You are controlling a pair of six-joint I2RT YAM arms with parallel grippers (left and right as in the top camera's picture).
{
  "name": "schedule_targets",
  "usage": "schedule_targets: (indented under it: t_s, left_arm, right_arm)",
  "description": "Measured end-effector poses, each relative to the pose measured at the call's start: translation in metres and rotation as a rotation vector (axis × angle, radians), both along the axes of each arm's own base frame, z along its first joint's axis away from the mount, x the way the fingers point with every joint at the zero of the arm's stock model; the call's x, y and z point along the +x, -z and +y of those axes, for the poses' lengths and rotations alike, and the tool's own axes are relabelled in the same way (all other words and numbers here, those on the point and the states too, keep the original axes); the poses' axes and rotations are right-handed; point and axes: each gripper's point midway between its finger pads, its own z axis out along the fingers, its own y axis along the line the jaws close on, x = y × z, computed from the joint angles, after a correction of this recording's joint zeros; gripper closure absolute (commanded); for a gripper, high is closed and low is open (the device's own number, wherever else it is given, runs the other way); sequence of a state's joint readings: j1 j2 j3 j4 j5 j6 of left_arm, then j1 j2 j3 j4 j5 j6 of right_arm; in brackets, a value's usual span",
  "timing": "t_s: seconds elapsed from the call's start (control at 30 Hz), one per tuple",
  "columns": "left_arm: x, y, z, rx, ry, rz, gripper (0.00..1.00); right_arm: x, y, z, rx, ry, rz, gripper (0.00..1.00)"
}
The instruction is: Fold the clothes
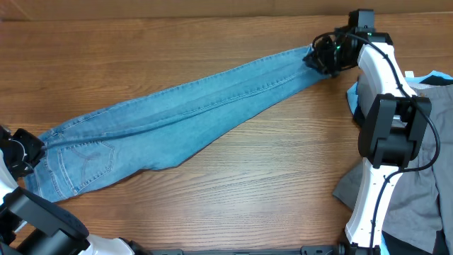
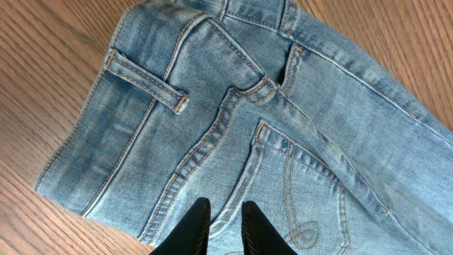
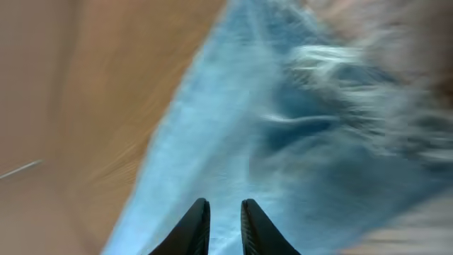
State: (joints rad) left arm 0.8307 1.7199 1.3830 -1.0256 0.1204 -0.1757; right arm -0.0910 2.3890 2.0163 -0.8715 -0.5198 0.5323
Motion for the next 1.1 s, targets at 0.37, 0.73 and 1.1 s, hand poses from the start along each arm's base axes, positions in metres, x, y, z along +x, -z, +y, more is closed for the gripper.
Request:
schedule_targets:
  t_s: [0.37,0.73,1.1]
  left_arm:
    - [-0.001,0.000,-0.001,-0.004,0.000,0.004,0.79]
    - [-0.002,0.001,-0.002,-0.008,0.000,0.007,0.78]
    - [-0.002,0.001,-0.002,-0.009,0.000,0.008,0.76]
  right_arm:
    - [-0.006,0.029,-0.020,-0.147,0.011,0.019,0.68]
    - [-0.001,0.039,-0.019,-0.159,0.004,-0.032,0.62]
    - [0.007,0.038,-0.018,-0.153,0.003,-0.073,0.66]
